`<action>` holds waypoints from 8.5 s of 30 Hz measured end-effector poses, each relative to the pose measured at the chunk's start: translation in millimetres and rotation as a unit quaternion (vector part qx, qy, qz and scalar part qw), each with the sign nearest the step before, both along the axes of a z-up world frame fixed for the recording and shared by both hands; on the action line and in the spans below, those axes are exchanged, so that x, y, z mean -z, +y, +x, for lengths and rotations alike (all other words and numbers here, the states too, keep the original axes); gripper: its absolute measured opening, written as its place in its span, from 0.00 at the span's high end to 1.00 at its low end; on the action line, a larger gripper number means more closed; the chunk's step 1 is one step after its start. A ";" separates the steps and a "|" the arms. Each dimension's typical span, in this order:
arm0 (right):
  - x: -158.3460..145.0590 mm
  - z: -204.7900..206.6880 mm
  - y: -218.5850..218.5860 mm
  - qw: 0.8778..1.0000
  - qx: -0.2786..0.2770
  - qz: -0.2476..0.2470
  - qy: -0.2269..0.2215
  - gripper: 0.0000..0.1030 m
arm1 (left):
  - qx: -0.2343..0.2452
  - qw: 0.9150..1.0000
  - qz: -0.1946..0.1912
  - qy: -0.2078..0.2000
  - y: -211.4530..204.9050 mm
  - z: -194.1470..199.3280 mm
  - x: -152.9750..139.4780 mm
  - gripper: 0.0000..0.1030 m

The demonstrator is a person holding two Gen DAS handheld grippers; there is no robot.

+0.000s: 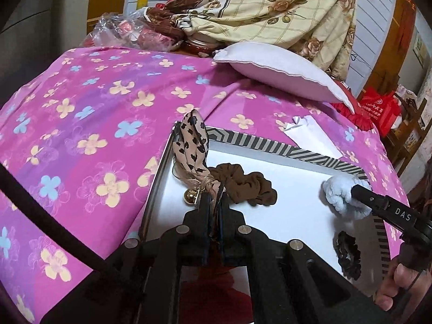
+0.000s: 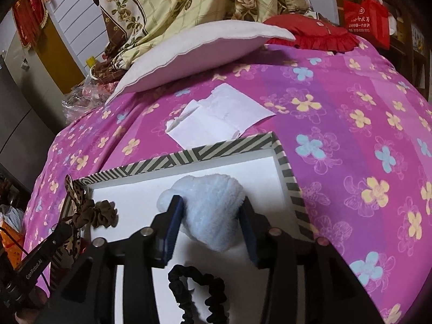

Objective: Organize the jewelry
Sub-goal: 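Carry the white scrunchie and leopard-print scrunchie over the tray with both grippers, then open the right gripper over the tray while the left gripper releases the leopard-print scrunchie, then withdraw both grippers from the tray toward the bead bracelets, then grasp the purple bead bracelet with the left gripper while the right grasps the orange crystal bracelet, then carry both bracelets over the white tray with both grippers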

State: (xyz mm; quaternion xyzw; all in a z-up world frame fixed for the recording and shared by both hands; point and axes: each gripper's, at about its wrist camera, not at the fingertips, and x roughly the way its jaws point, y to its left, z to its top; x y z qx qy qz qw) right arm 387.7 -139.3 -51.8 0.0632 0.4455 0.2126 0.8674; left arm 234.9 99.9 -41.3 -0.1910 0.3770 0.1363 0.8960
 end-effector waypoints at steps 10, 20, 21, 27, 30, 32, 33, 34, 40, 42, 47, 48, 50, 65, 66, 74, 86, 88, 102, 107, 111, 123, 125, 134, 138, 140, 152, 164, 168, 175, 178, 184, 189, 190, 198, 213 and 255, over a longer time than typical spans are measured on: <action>-3.2 0.5 -8.3 1.000 0.013 0.015 -0.009 0.38 | -0.004 1.000 -0.002 0.004 2.7 0.5 1.9 1.00; -8.3 -1.8 -14.7 0.999 0.027 0.023 -0.021 0.38 | -0.005 1.000 -0.001 0.009 3.5 0.9 4.3 0.90; -10.2 -2.3 -16.2 0.999 0.030 0.025 -0.024 0.38 | -0.005 1.000 -0.001 0.009 3.6 0.7 4.1 0.89; -26.3 -9.6 -18.8 0.998 0.035 0.035 -0.046 0.35 | -0.001 1.000 0.007 0.009 0.7 0.7 2.0 0.76; -31.6 -13.8 -15.7 0.998 0.029 0.030 -0.055 0.34 | -0.002 1.000 0.015 0.008 -2.1 0.7 -0.7 0.72; -33.1 -16.3 -13.3 0.998 0.025 0.023 -0.059 0.34 | 0.001 1.000 0.021 0.005 -4.2 0.1 -3.9 0.68; -33.5 -17.2 -12.3 0.998 0.023 0.021 -0.060 0.34 | 0.001 1.000 0.021 0.005 -4.5 0.2 -4.9 0.67; -34.3 -18.8 -11.5 0.998 0.020 0.019 -0.060 0.34 | 0.002 1.000 0.022 0.003 -4.7 -0.4 -7.0 0.66; -46.4 -30.9 -19.5 0.997 0.019 0.017 -0.071 0.34 | 0.020 0.999 0.012 -0.027 -5.0 -8.0 -25.9 0.65; -53.8 -37.5 -25.7 0.997 0.020 0.016 -0.077 0.34 | 0.026 0.998 0.014 -0.048 -4.0 -15.0 -37.3 0.65; -69.2 -62.9 -41.1 0.995 0.013 0.008 -0.094 0.32 | 0.037 0.996 0.025 -0.082 -1.1 -36.0 -61.6 0.65; -70.3 -67.6 -43.4 0.995 0.011 0.007 -0.096 0.32 | 0.041 0.995 0.026 -0.083 -0.8 -38.5 -63.8 0.65; -73.0 -84.1 -51.0 0.995 0.003 0.004 -0.099 0.32 | 0.053 0.994 0.029 -0.087 -1.2 -47.0 -69.6 0.65; -28.1 -210.7 -83.6 0.991 -0.084 -0.088 -0.050 0.30 | 0.219 0.974 0.038 0.030 -55.9 -136.7 -29.2 0.65; -25.8 -213.3 -83.0 0.989 -0.093 -0.099 -0.055 0.30 | 0.218 0.974 0.046 0.040 -60.7 -139.2 -23.4 0.65; -13.5 -209.2 -60.8 0.979 -0.165 -0.098 -0.073 0.42 | 0.183 0.980 0.033 0.073 -64.9 -124.2 -1.5 0.65; -5.8 -200.9 -32.7 0.969 -0.205 -0.102 -0.090 0.55 | 0.153 0.982 0.039 0.101 -62.6 -114.9 16.2 0.65; -2.3 -197.1 -28.1 0.969 -0.209 -0.101 -0.086 0.60 | 0.155 0.982 0.039 0.099 -64.0 -114.9 16.5 0.65; 17.0 -190.7 -19.8 0.967 -0.214 -0.132 -0.037 0.83 | 0.197 0.970 0.099 0.101 -90.3 -112.0 19.2 1.00; -0.2 -197.0 -35.1 0.972 -0.204 -0.107 -0.045 0.91 | 0.199 0.972 0.082 0.091 -83.3 -115.1 14.0 1.00; -14.4 -199.8 -58.0 0.979 -0.189 -0.069 -0.042 0.91 | 0.200 0.975 0.063 0.066 -75.3 -123.2 -1.3 1.00; 10.0 -188.2 -65.0 0.981 -0.168 -0.095 0.001 0.90 | 0.203 0.975 0.056 0.072 -72.9 -127.0 12.8 1.00; 11.4 -185.1 -64.0 0.982 -0.163 -0.091 0.005 0.83 | 0.199 0.977 0.045 0.068 -67.7 -131.4 14.7 1.00; 16.9 -179.2 -67.6 0.984 -0.163 -0.070 -0.004 0.79 | 0.190 0.979 0.029 0.061 -62.5 -129.2 4.6 1.00; 17.1 -180.9 -68.6 0.984 -0.166 -0.068 -0.009 0.79 | 0.199 0.977 0.032 0.062 -66.9 -128.1 6.6 1.00; 17.2 -181.7 -69.4 0.984 -0.167 -0.066 -0.010 0.79 | 0.196 0.978 0.030 0.067 -63.5 -129.4 10.6 1.00; 16.5 -189.0 -52.0 0.974 -0.178 -0.133 -0.037 0.81 | 0.202 0.977 0.027 0.064 -62.3 -126.5 15.4 1.00; 17.5 -193.4 -45.2 0.972 -0.164 -0.158 -0.054 0.80 | 0.207 0.975 0.037 0.075 -69.7 -122.4 20.5 1.00; 16.5 -190.8 -46.0 0.973 -0.164 -0.155 -0.048 0.84 | 0.207 0.974 0.043 0.077 -70.7 -121.2 20.6 1.00; 15.7 -191.5 -46.4 0.972 -0.172 -0.152 -0.040 0.91 | 0.204 0.975 0.047 0.073 -71.1 -118.8 20.7 1.00; 14.1 -191.8 -47.5 0.974 -0.171 -0.144 -0.038 0.91 | 0.201 0.976 0.046 0.073 -70.9 -118.9 20.7 1.00; 6.6 -195.8 -47.5 0.975 -0.174 -0.131 -0.047 0.91 | 0.195 0.977 0.043 0.077 -70.3 -119.9 19.9 1.00; 3.3 -198.0 -48.7 0.976 -0.175 -0.122 -0.050 0.91 | 0.192 0.977 0.045 0.080 -70.8 -120.5 19.9 1.00; 3.8 -198.2 -48.3 0.976 -0.176 -0.123 -0.049 0.91 | 0.193 0.977 0.047 0.080 -71.5 -120.6 20.0 1.00; 4.3 -197.7 -48.4 0.976 -0.172 -0.125 -0.050 0.91 | 0.189 0.977 0.050 0.082 -72.6 -120.2 20.2 1.00; -14.6 -204.6 -49.9 0.977 -0.166 -0.098 -0.088 0.91 | 0.188 0.977 0.057 0.084 -72.9 -119.9 20.0 1.00; -83.4 -232.1 -72.0 0.975 -0.127 -0.011 -0.181 0.91 | 0.164 0.986 0.024 -0.016 -78.3 -129.3 -78.0 1.00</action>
